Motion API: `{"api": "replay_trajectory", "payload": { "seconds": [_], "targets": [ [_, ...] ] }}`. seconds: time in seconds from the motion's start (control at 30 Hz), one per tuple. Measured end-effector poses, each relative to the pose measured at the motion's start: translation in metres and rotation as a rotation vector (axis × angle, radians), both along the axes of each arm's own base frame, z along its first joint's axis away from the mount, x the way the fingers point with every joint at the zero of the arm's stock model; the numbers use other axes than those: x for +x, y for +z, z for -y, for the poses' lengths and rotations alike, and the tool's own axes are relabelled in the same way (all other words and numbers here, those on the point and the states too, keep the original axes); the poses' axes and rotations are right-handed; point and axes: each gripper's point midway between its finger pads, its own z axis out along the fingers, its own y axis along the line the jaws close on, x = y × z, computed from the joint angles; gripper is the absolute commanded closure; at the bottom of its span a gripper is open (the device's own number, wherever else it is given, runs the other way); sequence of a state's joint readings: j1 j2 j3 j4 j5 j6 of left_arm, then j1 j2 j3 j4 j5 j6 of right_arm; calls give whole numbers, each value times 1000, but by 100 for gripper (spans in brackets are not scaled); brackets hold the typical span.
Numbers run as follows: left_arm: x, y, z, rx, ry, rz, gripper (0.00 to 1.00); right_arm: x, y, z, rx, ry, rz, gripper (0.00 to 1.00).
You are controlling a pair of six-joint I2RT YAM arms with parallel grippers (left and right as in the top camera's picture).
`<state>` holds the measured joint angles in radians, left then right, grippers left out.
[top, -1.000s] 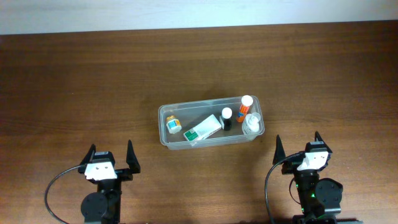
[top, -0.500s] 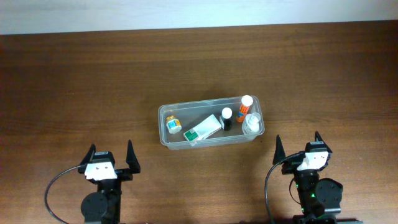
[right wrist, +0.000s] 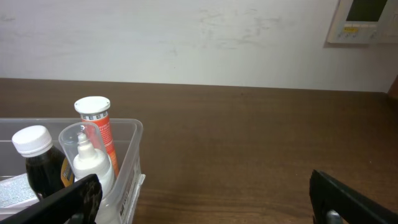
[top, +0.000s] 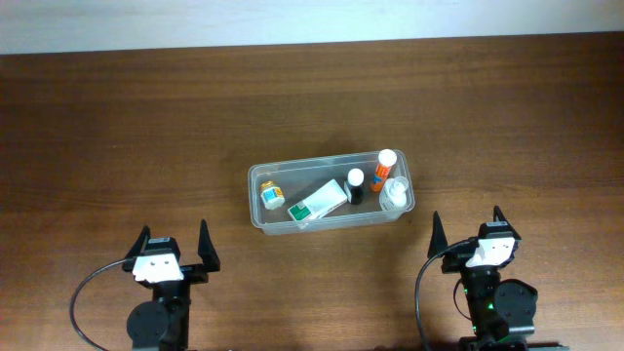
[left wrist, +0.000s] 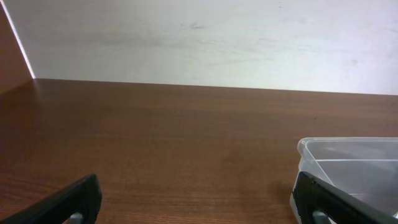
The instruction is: Pack container
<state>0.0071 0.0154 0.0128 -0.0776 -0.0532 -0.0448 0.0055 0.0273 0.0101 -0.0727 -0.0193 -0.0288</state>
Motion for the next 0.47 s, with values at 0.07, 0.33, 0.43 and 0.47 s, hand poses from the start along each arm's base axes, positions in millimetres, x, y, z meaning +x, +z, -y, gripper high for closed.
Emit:
{"api": "replay_trajectory", "payload": {
  "seconds": [0.07,0.33,0.43,0.47],
  "targets": [
    [0,0,0,0,0,0,1,0,0,0,-1,0,0,2],
    [0,0,0,0,0,0,1,0,0,0,-1,0,0,2],
    [0,0,0,0,0,0,1,0,0,0,-1,0,0,2],
    [0,0,0,0,0,0,1,0,0,0,-1,0,0,2]
  ]
}}
